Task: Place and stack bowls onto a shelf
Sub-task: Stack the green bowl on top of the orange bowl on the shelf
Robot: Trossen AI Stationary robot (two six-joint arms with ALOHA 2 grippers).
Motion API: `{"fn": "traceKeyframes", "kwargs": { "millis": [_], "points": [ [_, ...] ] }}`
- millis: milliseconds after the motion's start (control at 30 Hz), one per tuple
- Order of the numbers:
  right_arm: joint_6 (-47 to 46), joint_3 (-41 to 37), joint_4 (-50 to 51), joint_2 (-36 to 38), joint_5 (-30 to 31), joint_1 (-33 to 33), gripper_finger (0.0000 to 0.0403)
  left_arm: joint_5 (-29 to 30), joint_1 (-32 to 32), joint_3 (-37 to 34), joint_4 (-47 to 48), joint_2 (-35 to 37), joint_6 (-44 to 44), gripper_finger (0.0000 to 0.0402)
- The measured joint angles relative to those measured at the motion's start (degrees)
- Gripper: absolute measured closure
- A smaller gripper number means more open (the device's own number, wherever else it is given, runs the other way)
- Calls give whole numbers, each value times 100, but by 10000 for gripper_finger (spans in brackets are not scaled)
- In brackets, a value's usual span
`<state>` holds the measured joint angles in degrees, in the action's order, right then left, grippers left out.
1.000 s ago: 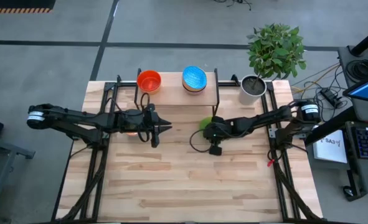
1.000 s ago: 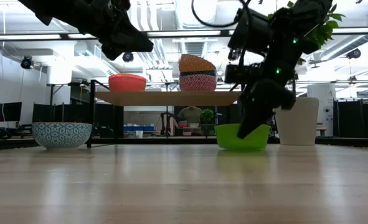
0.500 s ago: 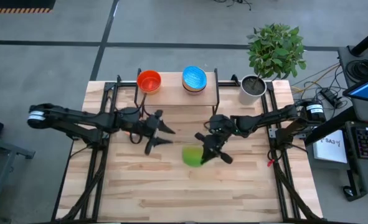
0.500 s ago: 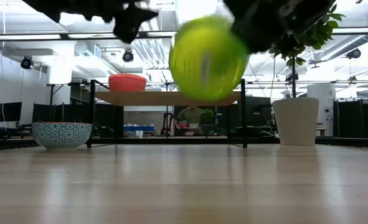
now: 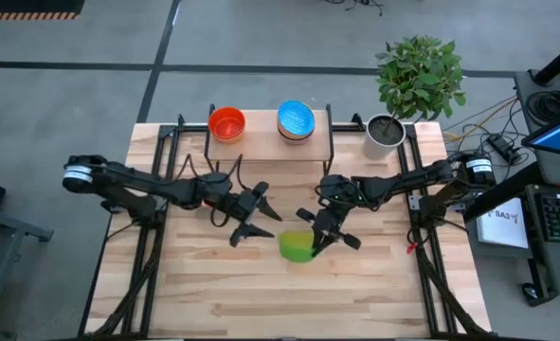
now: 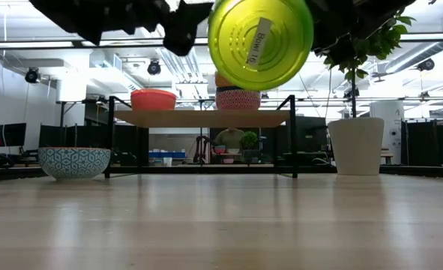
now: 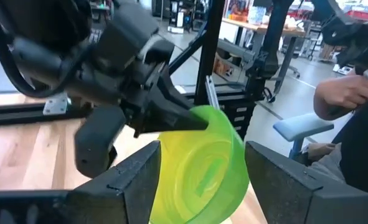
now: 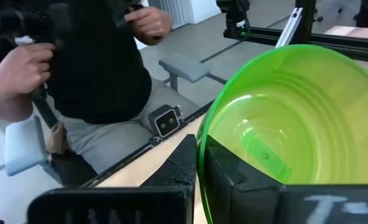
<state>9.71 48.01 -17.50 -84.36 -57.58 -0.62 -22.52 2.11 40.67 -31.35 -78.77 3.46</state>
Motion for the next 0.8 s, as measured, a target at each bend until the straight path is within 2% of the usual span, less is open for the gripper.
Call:
{"fn": "traceKeyframes", "kwargs": {
  "millis": [200, 333, 667, 800],
  "points": [
    [144, 0, -96, 0, 15, -3, 394, -45, 0, 236, 10, -553, 64, 194],
    [143, 0, -108, -1, 16, -14, 394, -572, -2, 376, 245, -809, 180, 204],
    [150, 2, -127, -4, 221, -14, 394, -1275, -2, 416, 441, -832, 197, 272],
    [162, 2, -122, -7, 363, -16, 394, -1296, -2, 458, 432, -829, 197, 289]
  ]
}}
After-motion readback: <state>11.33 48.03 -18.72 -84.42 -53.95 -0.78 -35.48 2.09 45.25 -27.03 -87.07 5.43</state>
